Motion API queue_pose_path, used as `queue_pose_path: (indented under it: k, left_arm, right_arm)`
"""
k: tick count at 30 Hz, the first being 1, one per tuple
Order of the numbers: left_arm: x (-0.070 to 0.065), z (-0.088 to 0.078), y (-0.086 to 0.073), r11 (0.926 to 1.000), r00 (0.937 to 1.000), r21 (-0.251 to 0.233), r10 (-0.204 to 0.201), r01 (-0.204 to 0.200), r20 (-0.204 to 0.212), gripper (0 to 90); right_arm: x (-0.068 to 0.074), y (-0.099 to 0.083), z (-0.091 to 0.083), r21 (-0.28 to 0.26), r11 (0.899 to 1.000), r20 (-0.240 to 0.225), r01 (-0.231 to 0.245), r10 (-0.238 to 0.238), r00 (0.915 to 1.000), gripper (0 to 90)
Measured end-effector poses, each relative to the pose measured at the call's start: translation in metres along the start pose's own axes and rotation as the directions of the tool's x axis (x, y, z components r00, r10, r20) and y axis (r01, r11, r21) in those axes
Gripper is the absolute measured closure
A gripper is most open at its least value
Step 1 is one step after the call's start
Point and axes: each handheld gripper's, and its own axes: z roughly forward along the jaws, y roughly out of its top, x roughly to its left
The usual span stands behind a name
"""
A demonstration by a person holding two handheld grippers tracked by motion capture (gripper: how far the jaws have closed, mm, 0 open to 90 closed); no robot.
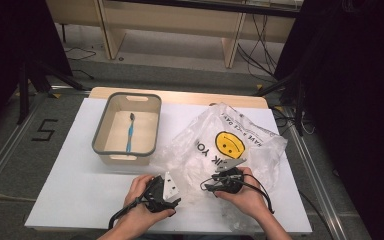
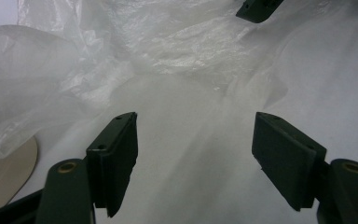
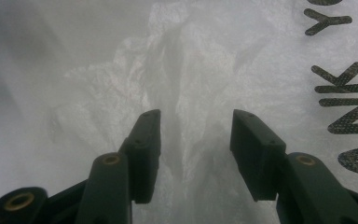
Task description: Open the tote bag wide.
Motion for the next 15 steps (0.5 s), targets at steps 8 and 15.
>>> queue_pose_path:
  k: [8, 15]
  left_arm:
    - [-0.0005, 0.0008, -0.0001, 1.0000, 1.0000, 0.003, 0.000, 0.000, 0.004, 31.0]
    - [0.0001, 0.0014, -0.0003, 0.9999, 1.0000, 0.010, 0.004, -0.004, 0.008, 31.1]
  right_arm:
    - [-0.0014, -0.0005, 0.0014, 0.007, 1.000, -0.001, -0.011, 0.011, 0.9999, 57.6]
    - [-0.0010, -0.0010, 0.0024, 0.013, 1.000, 0.002, 0.004, -0.004, 1.0000, 62.8]
